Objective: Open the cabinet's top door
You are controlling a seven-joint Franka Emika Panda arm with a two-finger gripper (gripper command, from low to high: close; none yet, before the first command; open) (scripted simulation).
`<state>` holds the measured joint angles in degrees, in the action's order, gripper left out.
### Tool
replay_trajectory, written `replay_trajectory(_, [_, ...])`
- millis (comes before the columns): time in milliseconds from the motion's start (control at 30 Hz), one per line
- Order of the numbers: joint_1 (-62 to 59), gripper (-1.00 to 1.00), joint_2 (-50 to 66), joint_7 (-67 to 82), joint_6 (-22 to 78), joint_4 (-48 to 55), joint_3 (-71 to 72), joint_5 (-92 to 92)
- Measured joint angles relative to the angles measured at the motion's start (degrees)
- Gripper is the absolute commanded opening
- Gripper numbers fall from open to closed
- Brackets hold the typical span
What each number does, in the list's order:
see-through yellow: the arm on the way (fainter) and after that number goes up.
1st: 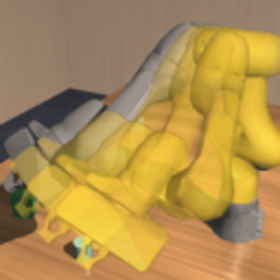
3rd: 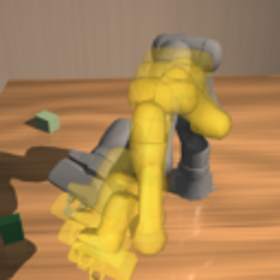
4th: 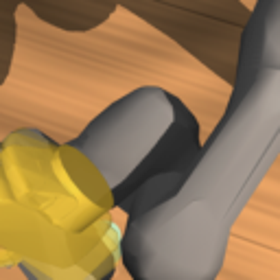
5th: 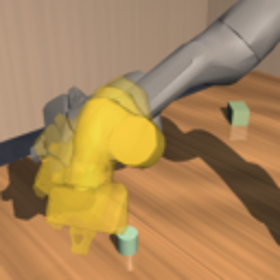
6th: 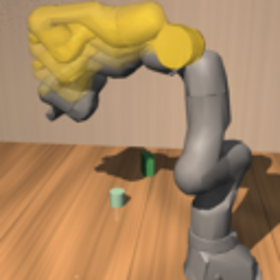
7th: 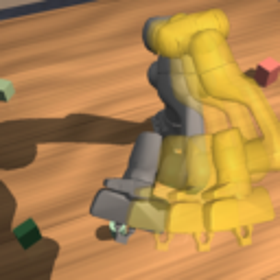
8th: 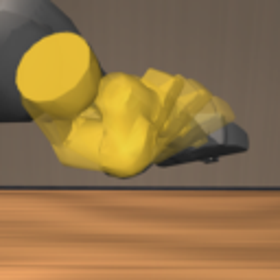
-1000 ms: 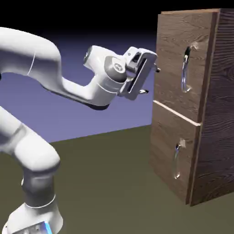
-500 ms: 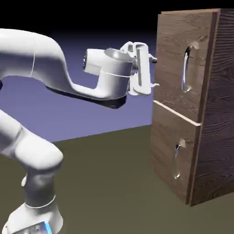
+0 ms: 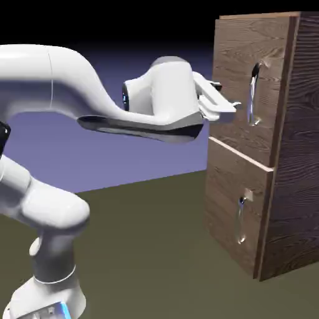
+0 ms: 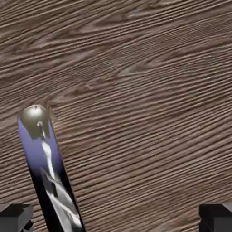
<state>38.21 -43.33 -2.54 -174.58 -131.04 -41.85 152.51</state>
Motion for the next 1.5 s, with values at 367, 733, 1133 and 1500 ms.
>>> replay_trajectory(367, [12.9,-1.00,5.0,0.8,1.7,9.4,-10.5,13.5])
replay_trajectory(733, [-5.7,-1.00,9.2,-9.0,3.6,4.6,5.2,13.4])
replay_trajectory(1133, [-30.6,-1.00,8.2,-9.5,5.2,-2.0,26.8,2.7])
replay_trajectory(1500, [-52.3,-1.00,-1.0,4.9,6.5,-11.2,46.2,-23.6])
